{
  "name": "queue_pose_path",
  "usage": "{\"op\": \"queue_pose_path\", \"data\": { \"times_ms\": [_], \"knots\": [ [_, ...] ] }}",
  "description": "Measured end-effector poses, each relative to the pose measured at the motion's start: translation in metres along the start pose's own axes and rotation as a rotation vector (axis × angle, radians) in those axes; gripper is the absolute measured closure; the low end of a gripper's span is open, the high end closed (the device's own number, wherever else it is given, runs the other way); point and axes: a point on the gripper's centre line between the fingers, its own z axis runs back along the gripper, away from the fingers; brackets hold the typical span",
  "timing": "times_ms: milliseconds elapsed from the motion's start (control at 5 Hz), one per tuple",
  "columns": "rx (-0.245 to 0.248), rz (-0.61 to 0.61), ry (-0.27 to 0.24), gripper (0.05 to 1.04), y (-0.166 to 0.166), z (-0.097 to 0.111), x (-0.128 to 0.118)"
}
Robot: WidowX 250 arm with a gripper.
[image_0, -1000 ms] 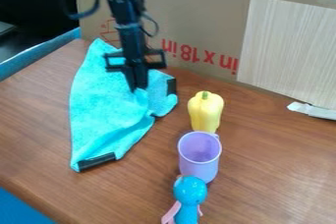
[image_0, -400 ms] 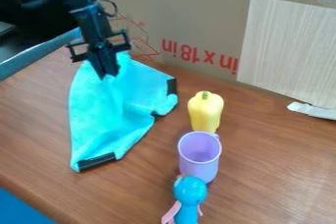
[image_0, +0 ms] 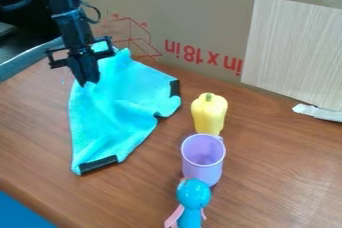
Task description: Unfold the cloth from top right to bottom left
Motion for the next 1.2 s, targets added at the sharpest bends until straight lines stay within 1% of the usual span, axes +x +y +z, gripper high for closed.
{"op": "queue_pose_path", "data": {
  "times_ms": [200,400,600,800,1000,1200],
  "knots": [
    [0.093,0.054,-0.017,1.021,0.016,-0.007,0.004],
    [0.17,0.078,-0.026,1.021,0.031,-0.017,0.008],
    [0.241,0.091,-0.038,1.021,0.06,-0.025,0.014],
    [0.243,0.08,-0.045,1.021,0.082,-0.02,0.014],
    [0.245,0.057,-0.046,1.021,0.11,-0.016,0.011],
    [0.251,0.032,-0.059,1.021,0.139,-0.011,0.008]
  ]
}}
